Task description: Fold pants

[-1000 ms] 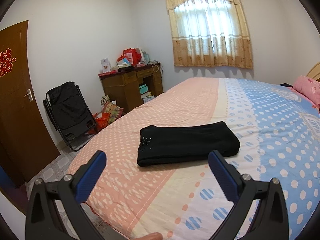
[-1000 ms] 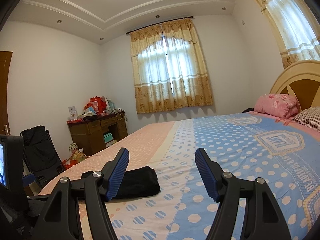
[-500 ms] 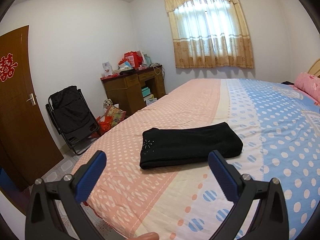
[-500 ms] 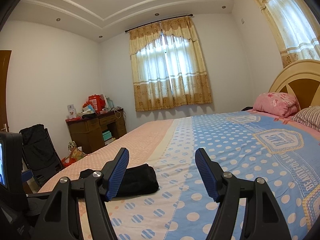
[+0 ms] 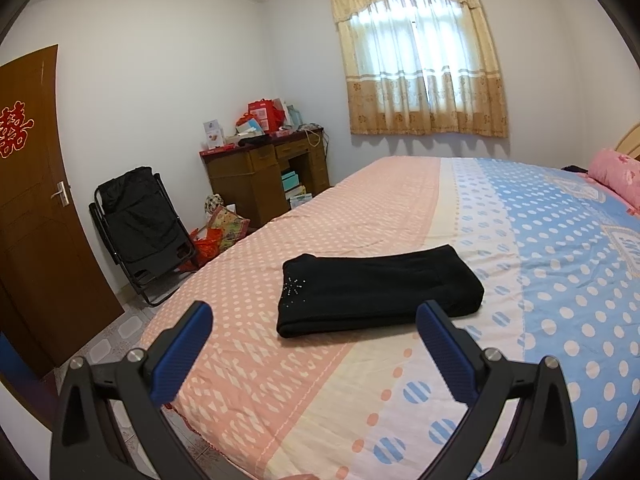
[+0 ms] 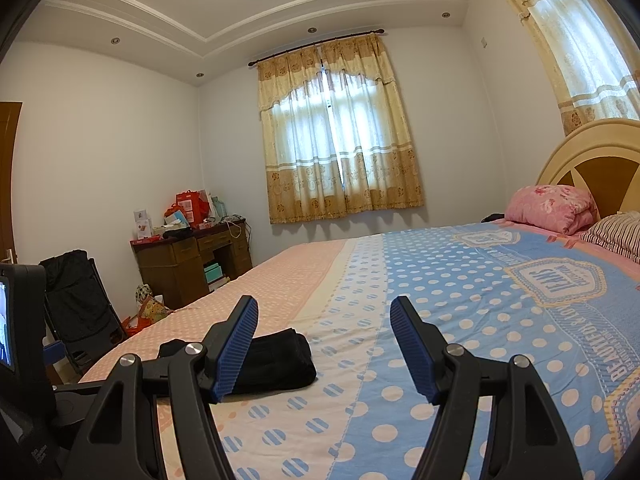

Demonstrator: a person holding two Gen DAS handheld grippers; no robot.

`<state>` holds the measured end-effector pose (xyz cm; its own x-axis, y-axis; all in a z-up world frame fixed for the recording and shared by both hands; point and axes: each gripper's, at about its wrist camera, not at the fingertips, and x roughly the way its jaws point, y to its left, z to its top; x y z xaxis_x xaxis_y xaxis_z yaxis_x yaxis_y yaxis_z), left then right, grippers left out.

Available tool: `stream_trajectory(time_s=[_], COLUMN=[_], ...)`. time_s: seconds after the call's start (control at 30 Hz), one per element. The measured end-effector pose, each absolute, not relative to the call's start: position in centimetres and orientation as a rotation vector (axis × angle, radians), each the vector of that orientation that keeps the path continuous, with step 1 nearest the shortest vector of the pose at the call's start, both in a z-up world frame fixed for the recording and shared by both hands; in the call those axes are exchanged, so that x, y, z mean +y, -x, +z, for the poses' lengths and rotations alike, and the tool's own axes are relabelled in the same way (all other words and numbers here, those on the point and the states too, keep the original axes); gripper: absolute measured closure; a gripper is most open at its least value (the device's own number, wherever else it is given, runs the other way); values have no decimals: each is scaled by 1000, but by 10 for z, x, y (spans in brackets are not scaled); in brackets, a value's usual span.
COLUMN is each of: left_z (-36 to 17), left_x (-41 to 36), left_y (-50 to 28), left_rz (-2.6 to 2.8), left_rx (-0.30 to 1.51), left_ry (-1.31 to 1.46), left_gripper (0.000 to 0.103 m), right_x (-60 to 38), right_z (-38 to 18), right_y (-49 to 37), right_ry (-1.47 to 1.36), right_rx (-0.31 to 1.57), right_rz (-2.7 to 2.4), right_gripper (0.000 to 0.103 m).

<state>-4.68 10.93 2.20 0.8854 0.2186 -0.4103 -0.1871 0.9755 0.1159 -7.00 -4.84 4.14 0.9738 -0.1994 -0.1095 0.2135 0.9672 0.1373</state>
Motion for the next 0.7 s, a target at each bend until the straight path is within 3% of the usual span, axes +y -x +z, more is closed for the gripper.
stream_trajectory(time_s=[0.7], left_z=[21], left_x=[111], left_y=[45], left_rz=[179], left_rx=[445], left_ry=[-50], left_gripper=[0], right_x=[-46], right_z=[38], right_y=[70], right_ry=[-149], right_rx=[93], right_rz=[-212], right_gripper=[33])
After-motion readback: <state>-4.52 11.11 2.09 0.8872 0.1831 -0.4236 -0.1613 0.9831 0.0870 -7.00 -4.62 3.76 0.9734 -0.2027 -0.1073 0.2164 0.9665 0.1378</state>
